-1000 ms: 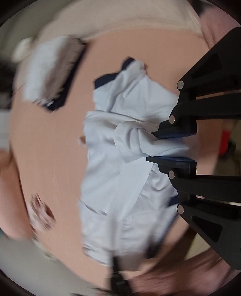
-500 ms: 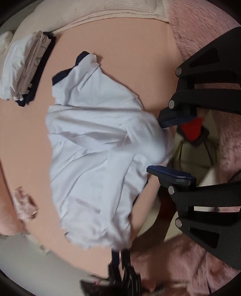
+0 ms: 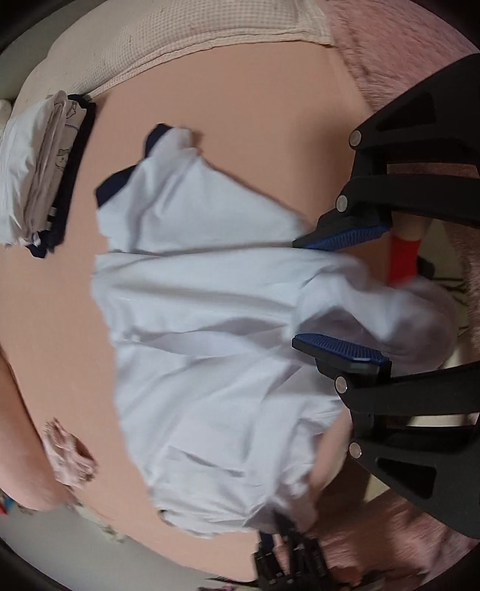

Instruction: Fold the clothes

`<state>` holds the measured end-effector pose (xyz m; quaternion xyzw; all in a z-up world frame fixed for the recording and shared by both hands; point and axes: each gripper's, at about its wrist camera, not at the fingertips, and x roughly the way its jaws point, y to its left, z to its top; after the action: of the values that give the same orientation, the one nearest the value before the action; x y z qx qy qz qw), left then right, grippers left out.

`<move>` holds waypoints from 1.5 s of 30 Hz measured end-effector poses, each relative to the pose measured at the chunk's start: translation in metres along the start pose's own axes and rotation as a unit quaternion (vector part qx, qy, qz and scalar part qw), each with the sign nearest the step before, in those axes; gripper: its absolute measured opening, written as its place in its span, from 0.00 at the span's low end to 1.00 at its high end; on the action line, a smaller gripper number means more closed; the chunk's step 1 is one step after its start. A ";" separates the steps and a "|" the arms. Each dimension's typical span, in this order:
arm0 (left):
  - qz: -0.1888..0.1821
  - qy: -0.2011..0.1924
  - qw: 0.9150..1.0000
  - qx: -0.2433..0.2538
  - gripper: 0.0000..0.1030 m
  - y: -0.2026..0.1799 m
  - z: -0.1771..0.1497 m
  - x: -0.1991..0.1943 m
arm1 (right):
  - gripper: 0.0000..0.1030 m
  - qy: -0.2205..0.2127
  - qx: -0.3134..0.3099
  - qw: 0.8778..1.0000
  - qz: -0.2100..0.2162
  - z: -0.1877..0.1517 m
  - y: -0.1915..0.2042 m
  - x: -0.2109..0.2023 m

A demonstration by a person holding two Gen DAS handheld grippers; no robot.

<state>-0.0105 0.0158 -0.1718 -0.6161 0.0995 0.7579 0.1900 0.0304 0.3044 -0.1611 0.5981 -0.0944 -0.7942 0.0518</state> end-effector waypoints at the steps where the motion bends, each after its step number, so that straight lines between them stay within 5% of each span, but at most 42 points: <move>1: -0.001 0.002 1.000 -0.003 0.42 0.001 -0.003 -0.001 | 0.45 0.011 0.000 1.000 0.004 -0.006 -0.001 0.001; 6: 0.015 0.004 1.000 -0.016 0.41 0.009 -0.015 -0.001 | 0.49 0.026 -0.028 0.999 0.028 -0.021 0.006 -0.007; 8: 0.028 0.003 0.999 -0.027 0.30 0.014 -0.018 0.000 | 0.57 0.034 -0.053 0.998 0.020 -0.026 0.012 -0.005; 11: 0.035 -0.016 0.998 -0.056 0.21 0.026 -0.020 -0.006 | 0.57 0.063 -0.086 0.994 -0.034 -0.033 0.017 0.006; 17: 0.027 -0.043 0.992 -0.117 0.22 0.056 -0.026 -0.019 | 0.54 0.022 -0.059 0.996 -0.066 -0.034 -0.004 -0.012; 21: 0.001 -0.018 0.992 -0.125 0.24 0.064 -0.031 -0.007 | 0.39 0.052 -0.040 0.997 -0.030 -0.040 -0.016 -0.006; 23: -0.003 -0.011 0.993 -0.114 0.24 0.061 -0.033 -0.004 | 0.22 0.050 -0.062 0.996 -0.027 -0.043 -0.009 -0.008; 28: 0.027 -0.069 0.991 -0.115 0.13 0.064 -0.036 -0.025 | 0.15 -0.025 -0.069 0.992 -0.106 -0.047 -0.002 -0.036; 31: 0.023 -0.100 0.986 -0.130 0.16 0.067 -0.040 -0.036 | 0.15 -0.090 -0.040 0.990 -0.104 -0.048 -0.009 -0.063; 33: 0.012 -0.098 0.986 -0.135 0.16 0.064 -0.043 -0.031 | 0.17 -0.097 -0.041 0.989 -0.099 -0.040 -0.003 -0.066; 36: -0.005 -0.075 0.988 -0.137 0.16 0.065 -0.031 -0.016 | 0.17 -0.062 -0.033 0.994 -0.084 -0.029 0.010 -0.042; 41: -0.003 -0.009 0.995 -0.104 0.28 0.042 -0.030 0.010 | 0.36 0.051 -0.046 0.996 -0.048 -0.022 0.008 0.004; 45: 0.017 0.000 0.997 -0.070 0.26 0.024 -0.034 0.010 | 0.32 0.048 -0.083 0.993 -0.073 -0.029 0.015 -0.002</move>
<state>0.0086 -0.0176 -0.1914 -0.6262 0.0567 0.7661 0.1336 0.0584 0.2879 -0.1642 0.6345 0.0183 -0.7713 0.0474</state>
